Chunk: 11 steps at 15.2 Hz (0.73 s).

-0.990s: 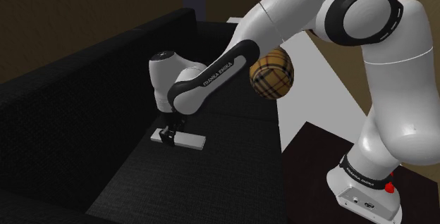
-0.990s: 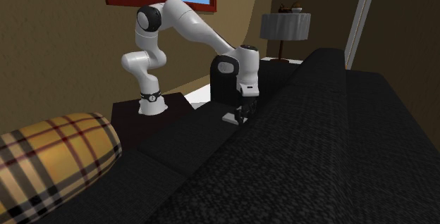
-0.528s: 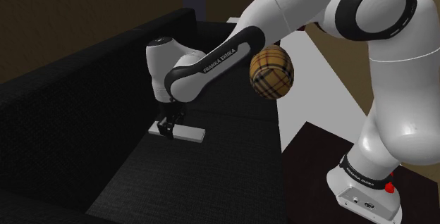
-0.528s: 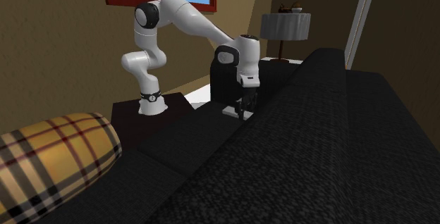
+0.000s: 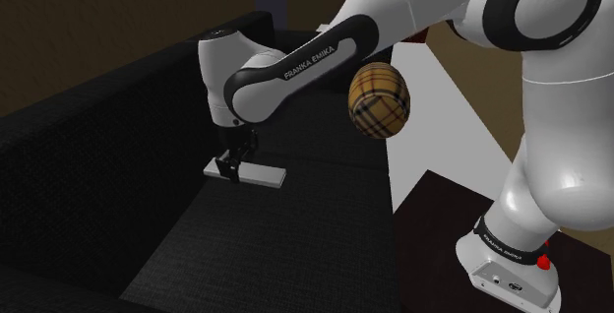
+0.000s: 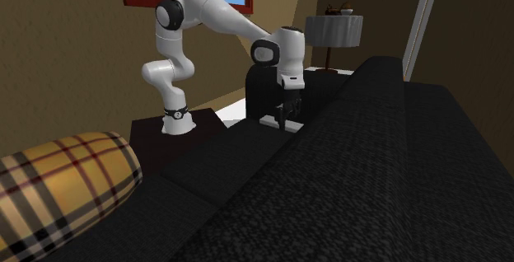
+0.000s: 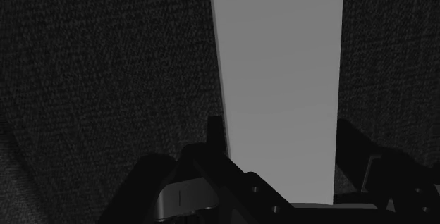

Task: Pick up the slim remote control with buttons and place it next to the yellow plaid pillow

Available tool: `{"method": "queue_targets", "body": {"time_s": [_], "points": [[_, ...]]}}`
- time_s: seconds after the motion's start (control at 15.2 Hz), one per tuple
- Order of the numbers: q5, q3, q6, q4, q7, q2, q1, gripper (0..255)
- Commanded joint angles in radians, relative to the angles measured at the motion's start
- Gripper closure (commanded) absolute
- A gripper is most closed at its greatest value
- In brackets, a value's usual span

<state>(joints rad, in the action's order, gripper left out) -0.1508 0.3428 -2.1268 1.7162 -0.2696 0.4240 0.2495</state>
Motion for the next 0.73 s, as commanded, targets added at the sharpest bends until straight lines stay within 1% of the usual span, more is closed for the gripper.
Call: {"method": "queue_targets", "body": {"time_s": [0.0, 0.66], "points": [[0.005, 0.003, 0.021, -0.009, 0.001, -0.013, 0.000, 255], [0.026, 0.013, 0.136, -0.081, 0.014, -0.058, -0.004, 255]]}}
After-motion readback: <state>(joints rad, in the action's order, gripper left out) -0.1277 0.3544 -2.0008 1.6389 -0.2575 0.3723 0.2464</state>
